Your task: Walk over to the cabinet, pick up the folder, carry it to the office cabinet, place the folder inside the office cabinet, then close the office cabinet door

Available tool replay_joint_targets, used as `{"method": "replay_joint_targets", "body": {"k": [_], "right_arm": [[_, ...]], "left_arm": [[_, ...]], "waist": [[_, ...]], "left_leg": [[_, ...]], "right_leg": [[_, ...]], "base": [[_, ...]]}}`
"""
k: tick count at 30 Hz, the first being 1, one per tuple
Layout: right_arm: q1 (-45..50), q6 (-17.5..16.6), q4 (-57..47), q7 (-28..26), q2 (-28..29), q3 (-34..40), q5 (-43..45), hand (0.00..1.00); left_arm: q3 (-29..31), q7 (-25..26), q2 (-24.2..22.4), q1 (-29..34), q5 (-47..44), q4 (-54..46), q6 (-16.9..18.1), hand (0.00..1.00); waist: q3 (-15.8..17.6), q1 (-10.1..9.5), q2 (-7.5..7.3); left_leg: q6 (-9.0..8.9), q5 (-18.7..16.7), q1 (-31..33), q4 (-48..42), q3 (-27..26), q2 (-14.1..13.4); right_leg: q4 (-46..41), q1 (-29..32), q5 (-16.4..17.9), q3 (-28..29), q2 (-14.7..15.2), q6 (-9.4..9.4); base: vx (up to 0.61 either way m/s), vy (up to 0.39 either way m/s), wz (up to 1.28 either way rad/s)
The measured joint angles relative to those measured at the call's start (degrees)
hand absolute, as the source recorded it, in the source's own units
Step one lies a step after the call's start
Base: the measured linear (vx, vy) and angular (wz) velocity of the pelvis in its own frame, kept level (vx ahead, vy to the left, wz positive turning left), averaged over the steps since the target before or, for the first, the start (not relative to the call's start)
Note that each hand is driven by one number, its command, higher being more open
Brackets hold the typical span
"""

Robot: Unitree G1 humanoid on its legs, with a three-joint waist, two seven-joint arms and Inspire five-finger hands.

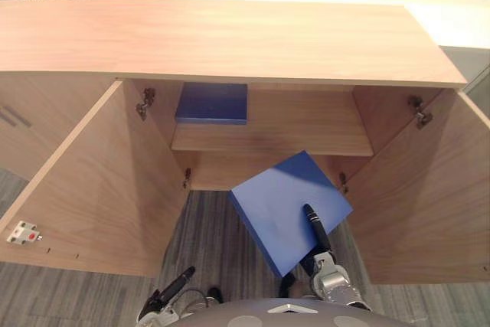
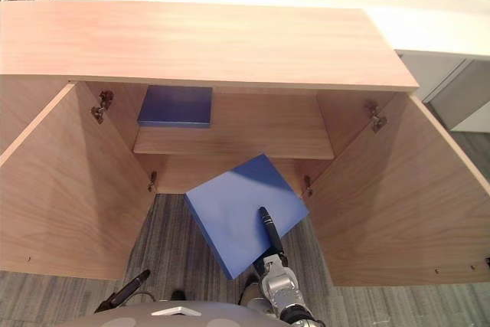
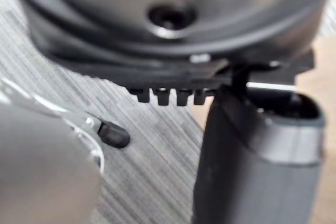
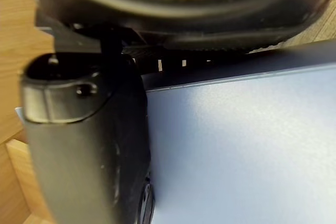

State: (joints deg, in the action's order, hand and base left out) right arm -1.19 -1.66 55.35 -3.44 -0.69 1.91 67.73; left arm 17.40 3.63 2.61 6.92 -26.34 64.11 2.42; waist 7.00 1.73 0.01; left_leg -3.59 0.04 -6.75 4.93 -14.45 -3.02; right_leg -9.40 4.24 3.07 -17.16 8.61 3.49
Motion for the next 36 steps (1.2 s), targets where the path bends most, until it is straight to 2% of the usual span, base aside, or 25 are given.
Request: {"method": "replay_joint_targets", "body": {"k": [2, 9, 11, 13, 16, 17, 18, 19, 20, 21, 22, 23, 25, 27, 31, 36], "right_arm": [[0.6, 0.1, 0.1, 0.1, -0.8, -0.4, -0.4, 0.00], [0.6, 0.1, 0.1, 0.2, -1.2, -0.9, -2.0, 0.00], [0.9, 0.1, 0.1, 0.3, -0.8, -1.0, -2.0, 0.00], [1.3, 0.1, 0.1, 0.4, -0.8, -1.4, -2.0, 0.00], [1.4, 0.0, 0.1, 0.7, -1.0, -1.3, -2.0, 0.00], [1.4, 0.0, 0.1, 0.9, -1.2, -1.4, -2.0, 0.00], [0.8, -0.2, 0.1, 1.6, -1.7, -0.2, -2.0, 0.00], [0.7, -0.3, 0.1, 1.7, -1.8, 0.0, -2.0, 0.00], [0.5, -0.3, 0.1, 1.9, -2.0, 0.6, -2.0, 0.00], [0.5, -0.3, 0.1, 2.1, -2.2, 0.7, -2.0, 0.00], [0.6, -0.3, 0.3, 2.1, -2.7, 0.6, -2.1, 0.00], [0.8, -0.1, 0.6, 2.4, -2.3, 0.4, -2.1, 0.00], [1.5, 0.3, 0.7, 2.4, -1.4, -0.4, -2.2, 0.00], [1.6, 0.5, 0.7, 2.4, -1.2, -0.3, -2.3, 0.00], [1.5, 1.3, 1.2, 2.2, -1.2, -1.1, -2.3, 0.00], [1.6, 1.4, 1.3, 2.2, -1.3, -2.6, -2.6, 0.00]], "left_arm": [[-1.7, 0.0, -1.0, -0.3, 0.0, -1.2, 0.0, 1.00], [-3.5, 0.1, 0.0, -1.8, 2.1, -1.8, -0.2, 1.00], [-3.5, 0.3, 0.2, -2.2, 2.1, -1.9, -0.2, 1.00], [-3.4, 1.0, 0.1, -2.1, 2.0, -2.2, -0.2, 1.00], [-3.4, 1.5, -0.1, -2.1, 2.0, -3.9, -0.1, 1.00], [-3.4, 1.6, -0.3, -2.1, 2.0, -4.0, 0.0, 1.00], [-3.3, 1.6, -0.7, -2.3, 2.0, -4.0, -0.1, 1.00], [-3.3, 1.6, -0.8, -2.4, 2.0, -4.0, -0.1, 1.00], [-3.3, 1.8, -0.8, -2.2, 2.0, -4.0, -0.1, 1.00], [-3.3, 1.9, -1.0, -1.9, 2.0, -3.9, -0.1, 1.00], [-3.1, 2.1, -1.3, -1.5, 1.8, -3.8, -0.1, 1.00], [-2.7, 2.2, -1.0, -1.6, 2.1, -3.5, 0.0, 1.00], [-2.3, 2.1, -0.1, -1.6, 2.3, -3.4, -0.1, 1.00], [-1.7, 2.1, -0.3, -1.6, 2.9, -3.3, -0.2, 1.00], [-1.8, 1.9, -0.3, -1.5, 6.6, -3.3, -0.2, 1.00], [-3.6, 1.1, 0.4, -1.3, 6.6, -3.4, -0.2, 1.00]], "waist": [[-0.4, -0.06, 1.04], [-0.5, 0.01, -0.15], [0.1, -0.29, -0.58], [0.8, -0.57, 0.00], [1.8, -1.90, 0.16], [1.9, -1.92, 0.25], [2.5, -1.87, 1.22], [2.7, -1.87, 1.27], [3.0, -1.91, 1.60], [2.8, -1.99, 2.19], [2.6, -2.17, 3.66], [2.5, -2.88, 2.18], [2.2, -3.01, -0.06], [2.0, -2.97, -0.37], [1.4, -2.90, -0.27], [0.3, -2.77, -0.73]], "left_leg": [[-1.24, -0.3, 0.3, 0.0, 0.5, -1.9], [-3.57, -2.0, 0.5, -1.6, 1.2, -5.1], [-3.34, -8.3, 4.8, -14.6, 1.7, -7.1], [-2.70, -11.3, 7.6, -25.6, 1.6, -9.0], [-2.06, -11.3, 11.5, -37.3, 1.9, -10.1], [-2.04, -12.1, 12.1, -37.9, 2.2, -10.1], [-2.12, -14.7, 14.4, -37.1, 2.9, -8.9], [-2.00, -14.8, 14.8, -36.5, 3.1, -8.5], [-1.79, -14.4, 15.8, -32.8, 3.6, -7.1], [-2.22, -11.2, 15.6, -27.7, 3.9, -6.4], [-1.51, -7.0, 15.0, -23.7, 3.7, -6.4], [-1.25, -6.3, 12.8, -21.0, 2.4, -4.8], [0.27, -4.3, 10.2, -15.6, 0.8, -1.6], [1.26, -3.1, 8.0, -11.9, 0.0, 0.2], [1.76, -1.2, 4.2, -6.0, -1.3, 2.4], [1.47, -0.3, 3.3, -3.8, -1.5, 2.3]], "right_leg": [[3.6, -1.9, -1.2, -1.2, -2.1, -0.61], [8.9, -5.4, -1.6, -2.9, -5.8, -1.38], [8.9, -7.2, -0.8, -3.0, -6.1, -2.18], [8.9, -9.9, -0.2, -2.9, -6.7, -2.56], [9.0, -12.4, 0.8, -2.0, -5.8, -3.08], [9.0, -12.4, 0.8, -1.7, -5.6, -3.14], [8.9, -12.3, 1.1, -1.4, -4.6, -3.14], [8.9, -12.3, 1.1, -1.3, -4.3, -3.03], [8.1, -11.7, 1.2, -1.0, -3.3, -1.94], [7.4, -11.1, 1.4, -0.3, -3.0, -1.01], [7.4, -10.8, 1.4, 0.8, -3.6, 0.03], [7.9, -10.9, 0.9, 2.2, -2.3, 0.87], [8.6, -10.8, 0.7, 3.0, 0.2, 1.52], [8.7, -10.9, 0.6, 3.3, 1.6, 1.67], [9.0, -11.4, 0.5, 3.9, 2.7, 1.89], [9.6, -11.3, 0.4, 4.2, 2.2, 2.05]], "base": [[0.15, -0.135, 0.11], [0.11, -0.085, 0.06], [0.09, -0.022, 0.01], [0.07, -0.013, -0.01], [0.08, 0.056, -0.05], [0.08, 0.160, -0.03], [0.04, 0.115, -0.01], [0.04, 0.167, -0.08], [0.02, 0.164, -0.19], [0.04, 0.214, -0.36], [0.07, 0.259, -0.49], [0.07, 0.205, -0.43], [0.09, 0.155, -0.22], [0.09, 0.122, -0.10], [0.08, 0.081, -0.13], [0.05, -0.012, -0.05]]}}
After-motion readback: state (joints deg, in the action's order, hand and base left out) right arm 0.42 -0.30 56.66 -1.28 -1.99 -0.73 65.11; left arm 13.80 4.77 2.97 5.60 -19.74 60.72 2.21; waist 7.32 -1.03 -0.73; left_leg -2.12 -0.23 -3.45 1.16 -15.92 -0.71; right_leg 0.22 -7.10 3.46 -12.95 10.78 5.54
